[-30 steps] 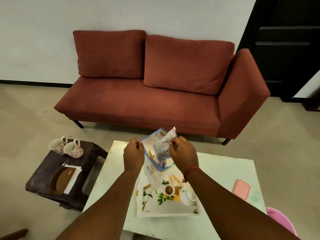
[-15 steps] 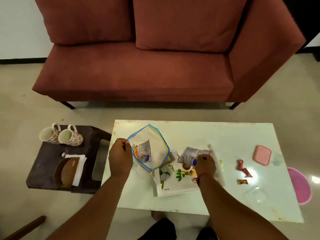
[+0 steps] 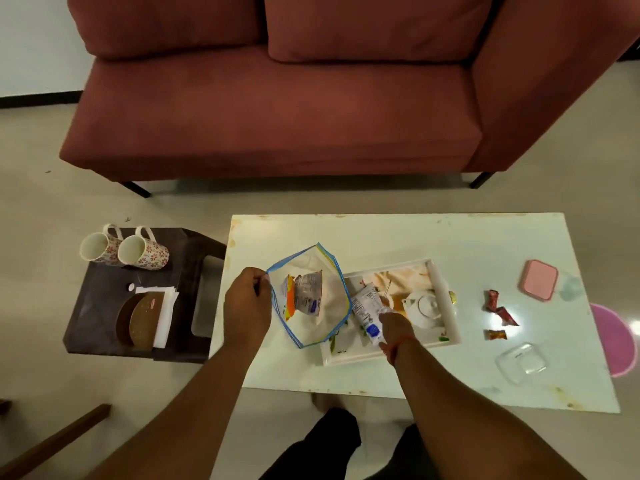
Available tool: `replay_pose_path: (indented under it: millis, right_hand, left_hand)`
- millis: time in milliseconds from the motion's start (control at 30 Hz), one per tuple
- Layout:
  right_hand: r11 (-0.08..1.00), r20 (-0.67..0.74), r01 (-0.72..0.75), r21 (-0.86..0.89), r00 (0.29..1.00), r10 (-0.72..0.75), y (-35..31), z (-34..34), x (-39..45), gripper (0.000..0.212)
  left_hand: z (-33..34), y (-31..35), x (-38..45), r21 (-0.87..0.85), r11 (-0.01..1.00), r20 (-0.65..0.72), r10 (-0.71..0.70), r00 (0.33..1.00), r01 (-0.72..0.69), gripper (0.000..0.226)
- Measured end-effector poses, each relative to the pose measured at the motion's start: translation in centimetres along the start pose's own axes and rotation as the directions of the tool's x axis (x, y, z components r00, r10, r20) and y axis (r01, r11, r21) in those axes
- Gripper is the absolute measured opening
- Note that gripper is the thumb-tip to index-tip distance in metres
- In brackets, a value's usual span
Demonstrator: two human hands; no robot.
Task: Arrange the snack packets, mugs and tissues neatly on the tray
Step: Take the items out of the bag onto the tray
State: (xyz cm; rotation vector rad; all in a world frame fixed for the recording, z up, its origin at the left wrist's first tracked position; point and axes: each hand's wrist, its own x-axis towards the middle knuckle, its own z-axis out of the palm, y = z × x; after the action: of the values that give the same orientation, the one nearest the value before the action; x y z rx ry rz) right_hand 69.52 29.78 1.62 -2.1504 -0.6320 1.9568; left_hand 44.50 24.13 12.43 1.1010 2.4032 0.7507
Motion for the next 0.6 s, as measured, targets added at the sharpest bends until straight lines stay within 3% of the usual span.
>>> replay_pose_path:
  millis: [67,167,200,300,367,433,500,600]
  right_hand:
    - [0.949,-0.186,0.187,-0.253,0.954,-0.237,-1.4,-1.1,-0.8,0.027]
    - [0.806,-0.284,0.511,-0.299,0.759,-0.586,-3.6,-2.2,-3.4,0.017]
    - [0.727,-0.245,0.612,-0.312,0.687,-0.684,-4.3,-2.6,-4.5,0.016]
    - [0.384,0.096,0.805,-0.452,0.472,-0.877,-6.2,-4.1,-7.8,0.016]
    - [0.268,0.323,0.815,-0.513,0.473,-0.820,-7.5,-4.6,-9.1,0.020]
    - [0.192,0.477,0.778,-0.598,0.538,-0.695,-8.3,-5.3,-9.8,0.029]
    - [0.142,0.542,0.720,-0.679,0.622,-0.565,-9.1,-6.1,-10.5,0.037]
    - [0.035,0.531,0.605,-0.796,0.725,-0.438,-10.6,-7.6,-10.8,0.049]
  left_hand:
    - [0.3,1.3,-0.4,0.023,0.999,0.019,0.027,0.999,-0.028,0.012]
    - [1.3,3.3,-1.0,0.010,0.999,0.041,0.053,0.998,-0.053,0.011]
    - [1.6,4.3,-1.5,0.000,0.998,0.041,0.065,0.997,-0.065,0.011]
    - [2.5,8.4,-3.1,-0.036,0.995,0.040,0.097,0.994,-0.095,0.012]
    - [3.1,10.9,-4.0,-0.051,0.992,0.047,0.118,0.992,-0.115,0.012]
    - [3.7,13.7,-5.3,-0.081,0.988,0.053,0.137,0.989,-0.133,0.012]
    - [4.2,16.2,-6.5,-0.128,0.980,0.046,0.158,0.986,-0.151,0.011]
    - [4.7,19.4,-8.1,-0.180,0.967,0.008,0.183,0.983,-0.179,0.012]
